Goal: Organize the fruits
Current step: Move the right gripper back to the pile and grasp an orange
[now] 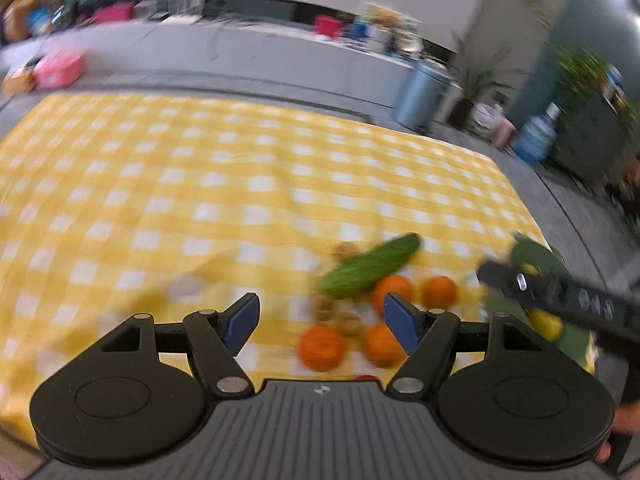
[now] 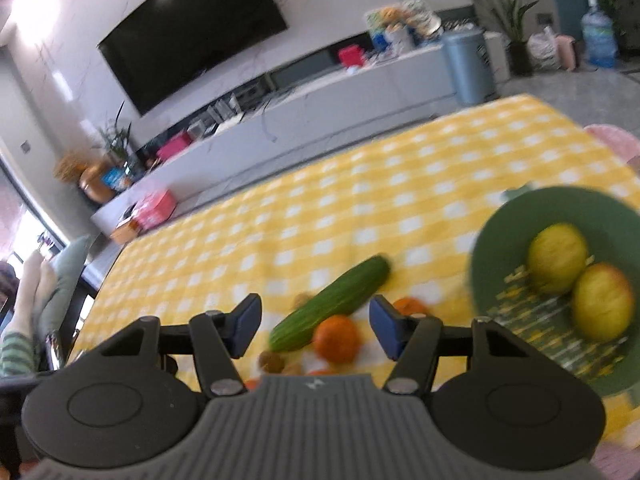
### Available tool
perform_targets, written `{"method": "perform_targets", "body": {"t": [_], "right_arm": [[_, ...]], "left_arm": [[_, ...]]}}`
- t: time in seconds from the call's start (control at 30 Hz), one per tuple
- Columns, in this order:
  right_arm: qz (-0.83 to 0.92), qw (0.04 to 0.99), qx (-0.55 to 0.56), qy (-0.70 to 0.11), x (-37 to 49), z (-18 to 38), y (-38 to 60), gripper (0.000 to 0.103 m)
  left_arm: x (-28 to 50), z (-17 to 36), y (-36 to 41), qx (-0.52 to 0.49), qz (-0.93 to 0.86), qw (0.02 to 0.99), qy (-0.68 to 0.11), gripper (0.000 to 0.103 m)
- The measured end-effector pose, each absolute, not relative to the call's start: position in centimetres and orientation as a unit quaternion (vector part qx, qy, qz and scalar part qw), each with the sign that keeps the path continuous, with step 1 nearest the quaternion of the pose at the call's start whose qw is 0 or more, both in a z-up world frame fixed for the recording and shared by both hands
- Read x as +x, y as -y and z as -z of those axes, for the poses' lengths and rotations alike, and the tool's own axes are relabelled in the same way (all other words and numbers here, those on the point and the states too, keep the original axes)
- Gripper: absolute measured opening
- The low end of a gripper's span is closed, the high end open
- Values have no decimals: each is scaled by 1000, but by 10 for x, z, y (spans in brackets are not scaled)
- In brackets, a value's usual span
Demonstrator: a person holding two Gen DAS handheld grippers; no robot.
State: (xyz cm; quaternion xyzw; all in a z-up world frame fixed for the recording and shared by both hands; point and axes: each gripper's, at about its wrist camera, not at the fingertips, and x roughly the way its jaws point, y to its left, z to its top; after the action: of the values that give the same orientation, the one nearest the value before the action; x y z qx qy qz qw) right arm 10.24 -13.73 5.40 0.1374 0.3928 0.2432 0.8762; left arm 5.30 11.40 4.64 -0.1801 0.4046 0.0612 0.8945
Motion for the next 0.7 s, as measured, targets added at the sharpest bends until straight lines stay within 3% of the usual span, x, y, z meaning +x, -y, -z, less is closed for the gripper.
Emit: {"method": "perform_targets", "body": {"t": [0.2,0.27,0.43,0.7], "right_arm": [[-246,865,117,-420,102,-31,101,58],[-232,865,104,-433,106,-22,93,54],[-193,864,112,-451,120,-3,94,49],[-201,830,72,-516,128,25,83,48]], "left_arm": [[50,-16,-157,-219,-62,878,-420,83],[52,-3,-160,-219,-41,872,-435,83],[59,21,-146,-200,7,862,-467,83],[66,42,-137,-198,32,854,-480,83]]}}
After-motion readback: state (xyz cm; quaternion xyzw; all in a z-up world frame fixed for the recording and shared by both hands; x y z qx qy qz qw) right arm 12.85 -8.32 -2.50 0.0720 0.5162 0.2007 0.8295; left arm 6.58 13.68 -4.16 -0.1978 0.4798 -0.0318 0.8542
